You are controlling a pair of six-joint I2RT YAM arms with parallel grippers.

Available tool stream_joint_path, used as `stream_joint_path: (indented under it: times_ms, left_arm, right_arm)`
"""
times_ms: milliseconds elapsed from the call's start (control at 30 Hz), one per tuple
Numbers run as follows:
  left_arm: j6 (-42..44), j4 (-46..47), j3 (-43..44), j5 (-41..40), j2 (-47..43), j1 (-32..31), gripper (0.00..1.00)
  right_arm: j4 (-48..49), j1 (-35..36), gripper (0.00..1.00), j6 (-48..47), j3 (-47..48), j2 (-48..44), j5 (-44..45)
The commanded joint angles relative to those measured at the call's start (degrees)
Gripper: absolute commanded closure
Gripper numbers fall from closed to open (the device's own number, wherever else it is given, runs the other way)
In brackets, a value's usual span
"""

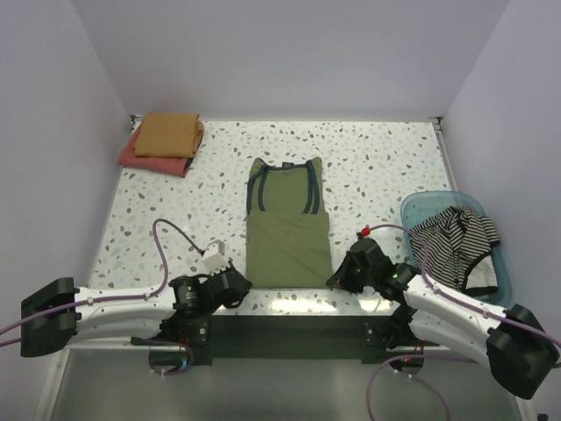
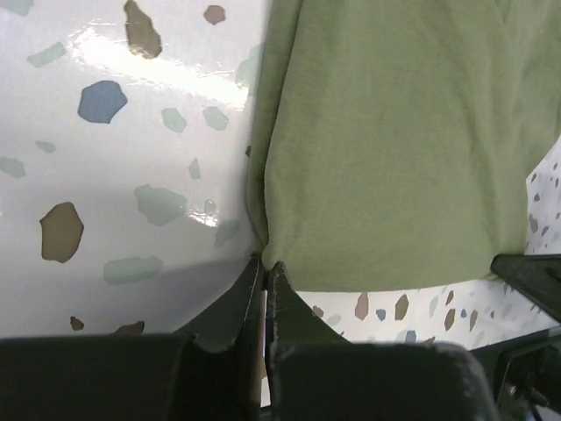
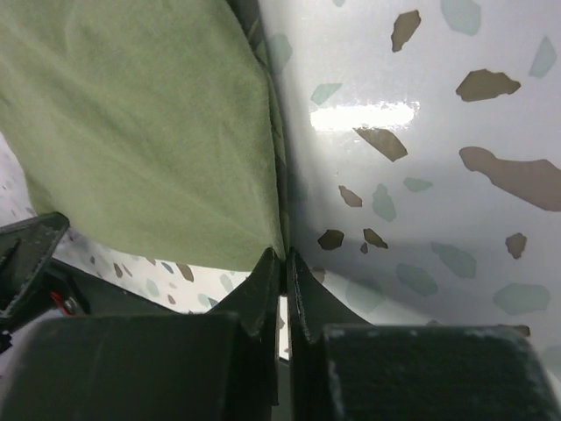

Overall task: Fold and stack the tank tops
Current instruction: Fold the tank top

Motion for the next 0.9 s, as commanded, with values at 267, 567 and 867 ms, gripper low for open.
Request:
stream_joint_path:
  times_ms: [267,567,867]
  left_arm:
    - [7.84,-8.41,6.56,0.16,-3.05,-9.37,1.0]
    - [-4.64,-22.64,17.55,-11.27,-0.41,-24.24,1.0]
    - [-9.75,-30.56,20.98,-22.77,-7.17,-23.63,1.0]
  right_arm:
    - [-20.62,7.27,1.0,-4.08,7.03,-13.53,4.77]
    - [-25.9,21.06,1.0,0.84,13.09,-16.62,12.68]
    - [-29.42,21.69,1.0,-2.39,25.92,-9.68,25.06]
